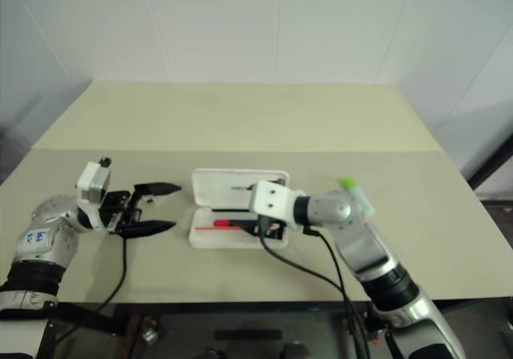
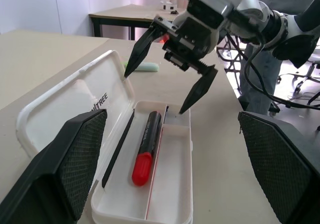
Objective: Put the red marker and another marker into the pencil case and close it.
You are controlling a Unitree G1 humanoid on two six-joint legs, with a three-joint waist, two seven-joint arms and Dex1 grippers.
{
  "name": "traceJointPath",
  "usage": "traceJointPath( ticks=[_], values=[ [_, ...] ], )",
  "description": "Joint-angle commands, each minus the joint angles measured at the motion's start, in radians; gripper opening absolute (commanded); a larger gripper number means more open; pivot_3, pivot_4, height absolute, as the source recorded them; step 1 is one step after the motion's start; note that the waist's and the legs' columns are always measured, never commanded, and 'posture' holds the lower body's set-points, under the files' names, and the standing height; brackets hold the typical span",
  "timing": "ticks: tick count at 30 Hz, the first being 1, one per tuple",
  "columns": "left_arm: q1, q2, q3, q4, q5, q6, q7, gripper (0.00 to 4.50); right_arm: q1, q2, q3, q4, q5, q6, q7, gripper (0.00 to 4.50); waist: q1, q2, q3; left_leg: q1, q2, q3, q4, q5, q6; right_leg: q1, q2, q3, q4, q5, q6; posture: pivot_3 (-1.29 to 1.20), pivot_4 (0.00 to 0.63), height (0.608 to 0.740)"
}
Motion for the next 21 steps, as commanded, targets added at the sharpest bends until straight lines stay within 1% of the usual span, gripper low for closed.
traceJointPath(
  ticks=[1,3,5,9,12,16,21],
  values=[
    [-0.006,-0.004,0.025,-0.04,-0.006,0.002,-0.097,4.5,0.043,-0.048,-0.096,-0.158,0.117,0.1,0.034,4.46,0.001,0.0,0.0,0.0,0.0,0.0,0.0,0.0,0.0,0.0,0.0,0.0,0.0,0.0,0.0,0.0,0.15,0.74],
    [-0.01,-0.012,0.025,-0.046,-0.009,0.003,-0.099,4.5,0.082,-0.089,-0.152,-0.235,0.179,0.177,0.041,4.46,0.002,0.0,0.0,0.0,0.0,0.0,0.0,0.0,0.0,0.0,0.0,0.0,0.0,0.0,0.0,0.0,0.15,0.74],
    [-0.015,-0.021,0.024,-0.05,-0.009,0.003,-0.099,4.5,0.113,-0.135,-0.188,-0.282,0.209,0.235,0.036,4.46,0.002,0.0,0.0,0.0,0.0,-0.001,0.0,0.0,0.0,0.0,0.0,0.0,-0.001,0.0,0.0,0.0,0.15,0.74],
    [-0.04,-0.047,0.013,-0.052,-0.008,0.008,-0.105,4.5,0.176,-0.238,-0.28,-0.328,0.232,0.315,0.008,4.46,0.004,0.0,0.0,0.0,-0.001,-0.001,0.0,0.0,0.0,0.001,0.0,0.0,-0.001,0.0,0.0,0.0,0.15,0.74],
    [-0.06,-0.063,0.004,-0.053,-0.013,0.018,-0.112,4.5,0.218,-0.29,-0.346,-0.335,0.227,0.339,-0.029,4.46,0.005,-0.001,0.0,0.0,-0.001,0.001,0.001,0.0,0.0,0.001,0.0,0.0,-0.001,0.0,0.0,0.0,0.15,0.74],
    [-0.082,-0.077,-0.023,-0.053,-0.022,0.022,-0.112,4.5,0.254,-0.315,-0.435,-0.277,0.183,0.335,-0.133,4.46,0.002,-0.001,0.0,0.0,-0.001,0.003,0.0,0.0,0.0,0.001,0.001,0.0,-0.002,0.0,0.0,0.0,0.15,0.74],
    [-0.106,-0.093,-0.048,-0.046,-0.043,0.014,-0.112,4.5,0.265,-0.274,-0.525,-0.125,0.123,0.311,-0.314,4.46,0.003,-0.001,0.0,0.0,-0.001,0.004,0.0,0.0,0.0,0.001,0.001,0.001,-0.002,0.0,0.0,0.0,0.15,0.74]
  ],
)
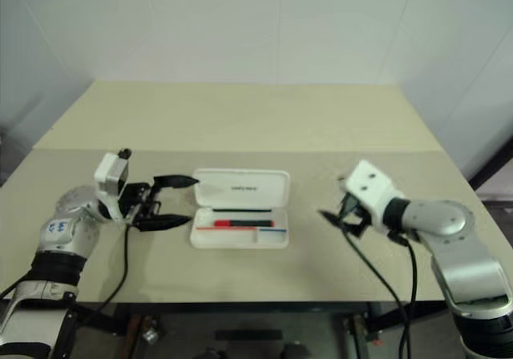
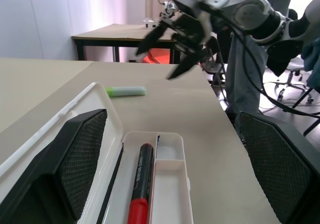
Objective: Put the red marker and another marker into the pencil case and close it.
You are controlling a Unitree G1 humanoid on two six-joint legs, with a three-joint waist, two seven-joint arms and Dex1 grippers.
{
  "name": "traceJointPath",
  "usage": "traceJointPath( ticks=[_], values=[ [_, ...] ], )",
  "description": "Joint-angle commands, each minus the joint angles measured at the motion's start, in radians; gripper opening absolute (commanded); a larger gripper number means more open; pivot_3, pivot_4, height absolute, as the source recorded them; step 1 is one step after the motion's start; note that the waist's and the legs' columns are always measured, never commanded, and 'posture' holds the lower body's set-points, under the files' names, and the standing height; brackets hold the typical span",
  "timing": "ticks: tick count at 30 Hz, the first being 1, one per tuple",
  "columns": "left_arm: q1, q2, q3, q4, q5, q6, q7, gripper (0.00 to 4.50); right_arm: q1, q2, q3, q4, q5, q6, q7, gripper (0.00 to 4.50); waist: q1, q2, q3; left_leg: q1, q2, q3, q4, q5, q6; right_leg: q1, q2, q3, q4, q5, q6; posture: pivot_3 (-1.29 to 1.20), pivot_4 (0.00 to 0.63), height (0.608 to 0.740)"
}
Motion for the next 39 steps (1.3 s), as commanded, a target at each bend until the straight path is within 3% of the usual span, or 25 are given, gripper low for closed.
traceJointPath(
  ticks=[1,15,21,39],
  values=[
    [-0.033,-0.004,-0.002,-0.016,-0.039,-0.01,-0.112,4.5,0.013,0.035,-0.092,0.081,-0.039,-0.028,-0.129,4.46,0.0,0.0,0.0,0.0,0.0,0.0,0.0,0.0,0.0,0.0,0.0,0.0,0.0,0.0,0.0,0.0,0.15,0.74],
    [-0.113,-0.002,-0.025,-0.06,-0.029,0.061,-0.112,4.5,0.034,0.247,-0.193,0.284,0.066,-0.134,-0.279,4.46,-0.002,0.0,0.0,0.0,0.0,0.001,0.0,0.0,0.001,0.0,0.002,0.001,0.001,0.0,0.0,0.0,0.15,0.74],
    [-0.134,0.029,-0.012,-0.076,-0.009,0.13,-0.08,4.5,0.0,0.281,-0.186,0.344,0.113,-0.157,-0.276,4.46,-0.003,0.0,0.0,0.0,0.0,0.001,0.0,0.0,0.001,0.0,0.002,0.0,0.001,0.0,0.0,0.0,0.15,0.74],
    [-0.081,0.109,0.067,-0.15,-0.026,0.213,-0.075,4.5,-0.096,0.276,-0.088,0.772,0.072,-0.324,-0.241,4.46,-0.01,0.0,0.0,0.0,0.001,0.001,0.0,0.0,0.001,0.0,0.002,0.0,0.002,0.0,0.0,0.0,0.15,0.74]
  ],
)
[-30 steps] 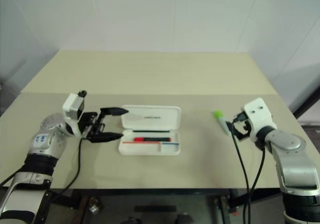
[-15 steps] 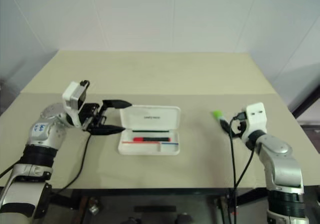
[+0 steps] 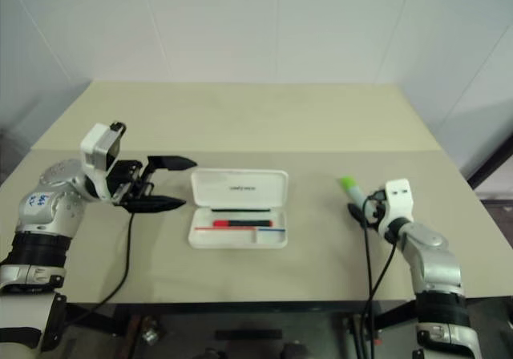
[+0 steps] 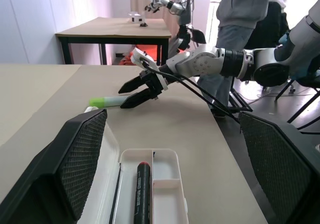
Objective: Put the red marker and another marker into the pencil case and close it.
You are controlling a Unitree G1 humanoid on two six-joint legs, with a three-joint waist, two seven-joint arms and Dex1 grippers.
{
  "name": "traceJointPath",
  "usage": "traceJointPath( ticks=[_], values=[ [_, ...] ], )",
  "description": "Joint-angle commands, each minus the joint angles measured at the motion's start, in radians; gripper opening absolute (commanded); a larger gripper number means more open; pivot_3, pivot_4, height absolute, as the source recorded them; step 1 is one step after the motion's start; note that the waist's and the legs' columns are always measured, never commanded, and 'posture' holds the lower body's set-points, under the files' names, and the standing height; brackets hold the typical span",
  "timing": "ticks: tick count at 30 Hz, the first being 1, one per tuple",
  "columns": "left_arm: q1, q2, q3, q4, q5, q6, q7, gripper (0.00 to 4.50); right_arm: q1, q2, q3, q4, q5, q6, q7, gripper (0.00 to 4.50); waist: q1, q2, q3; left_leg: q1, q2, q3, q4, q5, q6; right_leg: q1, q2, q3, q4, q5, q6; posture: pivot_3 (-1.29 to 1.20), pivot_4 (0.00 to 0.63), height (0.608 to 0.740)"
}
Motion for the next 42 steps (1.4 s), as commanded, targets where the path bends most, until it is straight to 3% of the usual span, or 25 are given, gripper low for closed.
traceJointPath(
  ticks=[1,4,7,15,16,23,30,36,42],
  values=[
    [0.018,0.027,0.041,-0.052,-0.024,0.016,-0.075,4.5,-0.016,-0.015,0.009,0.05,-0.01,-0.022,0.007,4.46,-0.003,0.0,0.0,0.0,0.0,0.0,0.001,0.0,0.0,0.0,0.0,0.0,0.0,0.0,0.0,0.0,0.15,0.74],
    [0.03,0.036,0.054,-0.06,-0.027,0.024,-0.073,4.5,-0.024,-0.016,0.013,0.081,-0.011,-0.022,0.009,4.46,-0.008,0.0,0.0,0.003,0.0,0.0,0.002,0.0,0.0,0.004,0.0,0.0,0.0,0.0,0.0,0.0,0.15,0.74],
    [0.042,0.048,0.065,-0.066,-0.029,0.031,-0.074,4.5,-0.028,-0.019,0.019,0.102,-0.016,-0.005,0.005,3.86,-0.016,0.0,0.0,0.008,0.0,-0.001,0.002,0.0,0.0,0.011,0.0,-0.001,-0.001,0.0,0.0,0.0,0.15,0.74],
    [0.048,0.056,0.076,-0.055,-0.019,0.025,-0.079,4.5,-0.019,-0.021,0.022,0.079,-0.008,-0.013,0.012,1.23,-0.016,0.0,0.0,0.008,-0.001,-0.002,0.002,0.0,0.0,0.014,-0.001,-0.002,-0.004,0.001,0.002,0.0,0.15,0.74],
    [0.049,0.055,0.075,-0.053,-0.018,0.023,-0.08,4.5,-0.018,-0.023,0.023,0.073,-0.008,-0.018,0.013,1.1,-0.016,0.0,0.0,0.008,-0.001,-0.002,0.003,0.0,0.0,0.015,-0.002,-0.001,-0.005,0.002,0.003,0.0,0.15,0.74],
    [0.056,0.034,0.067,-0.056,-0.019,0.016,-0.078,4.5,-0.028,-0.033,0.018,-0.054,-0.001,-0.04,0.011,1.12,-0.017,0.0,0.0,0.008,-0.001,-0.002,0.0,0.0,0.0,0.013,-0.002,-0.001,-0.005,0.002,0.003,0.0,0.15,0.74],
    [0.075,0.028,0.081,-0.036,-0.03,-0.004,-0.108,4.5,-0.092,-0.047,0.029,-0.348,0.075,0.02,0.053,1.12,-0.024,0.003,0.002,0.007,0.0,-0.002,-0.003,0.0,0.0,0.009,-0.001,0.001,-0.005,0.001,0.003,0.0,0.15,0.74],
    [0.108,0.062,0.061,0.034,-0.024,-0.071,-0.112,4.5,-0.184,-0.078,0.087,-0.575,0.179,0.153,0.122,1.12,-0.019,0.003,0.002,0.007,0.001,-0.004,-0.003,0.0,0.0,0.009,-0.001,0.0,-0.005,0.001,0.002,0.0,0.15,0.74],
    [0.098,0.091,0.035,0.173,-0.027,-0.174,-0.112,4.5,-0.207,-0.128,0.236,-0.75,0.276,0.301,0.232,1.12,-0.016,0.003,0.002,0.005,0.003,-0.007,-0.003,0.0,0.0,0.008,-0.005,-0.001,-0.007,0.001,0.002,0.0,0.15,0.74]
  ],
)
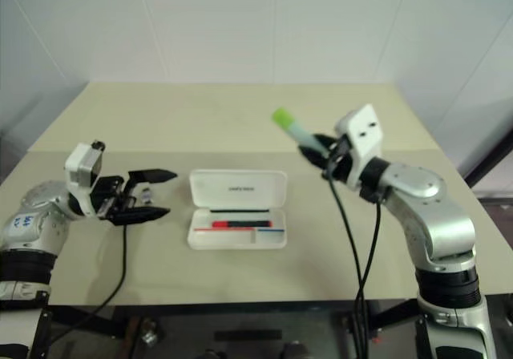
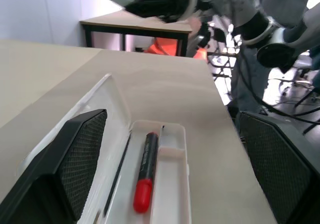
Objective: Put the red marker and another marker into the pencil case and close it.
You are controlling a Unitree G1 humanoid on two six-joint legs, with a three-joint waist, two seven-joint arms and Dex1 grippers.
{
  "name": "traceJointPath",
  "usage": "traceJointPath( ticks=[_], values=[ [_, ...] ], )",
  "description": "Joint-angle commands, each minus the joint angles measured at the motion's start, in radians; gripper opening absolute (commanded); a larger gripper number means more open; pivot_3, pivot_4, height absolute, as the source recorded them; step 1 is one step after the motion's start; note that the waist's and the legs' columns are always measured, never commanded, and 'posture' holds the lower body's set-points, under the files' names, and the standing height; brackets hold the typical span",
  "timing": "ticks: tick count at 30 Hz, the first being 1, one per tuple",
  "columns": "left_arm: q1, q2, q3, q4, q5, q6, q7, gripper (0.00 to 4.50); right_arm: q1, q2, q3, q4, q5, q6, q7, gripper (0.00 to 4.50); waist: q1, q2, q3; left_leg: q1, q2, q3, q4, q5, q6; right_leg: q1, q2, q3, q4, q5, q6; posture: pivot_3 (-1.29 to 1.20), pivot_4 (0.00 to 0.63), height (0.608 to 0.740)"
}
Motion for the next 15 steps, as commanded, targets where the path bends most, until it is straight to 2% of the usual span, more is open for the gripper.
traceJointPath(
  ticks=[1,4,10,15],
  values=[
    [-0.015,0.03,-0.014,0.06,-0.024,-0.063,-0.112,4.5,-0.017,-0.013,0.061,-0.102,0.056,0.035,0.063,1.12,0.0,0.0,0.0,0.0,0.0,-0.001,0.0,0.0,0.0,0.0,0.0,0.0,0.0,0.0,0.0,0.0,0.15,0.74],
    [-0.037,0.039,-0.039,0.123,-0.033,-0.097,-0.112,4.5,-0.029,-0.007,0.14,-0.106,0.056,0.04,0.104,1.12,0.0,0.0,0.0,0.0,0.0,-0.001,0.0,0.0,0.0,0.0,-0.001,0.0,0.0,0.0,0.0,0.0,0.15,0.74],
    [-0.059,0.047,-0.091,0.211,-0.049,-0.176,-0.112,4.5,-0.057,0.032,0.346,-0.01,-0.067,-0.056,0.171,1.12,-0.002,0.0,0.0,-0.001,-0.001,-0.001,0.0,0.0,0.0,-0.002,0.0,-0.001,0.001,-0.001,-0.001,0.0,0.15,0.74],
    [-0.065,0.06,-0.124,0.239,-0.081,-0.205,-0.112,4.5,-0.108,0.106,0.444,0.114,-0.157,-0.14,0.2,1.12,-0.003,0.0,0.0,-0.008,-0.002,-0.001,0.002,0.0,0.0,-0.012,0.001,0.0,0.005,-0.001,-0.001,0.0,0.15,0.74]
  ],
)
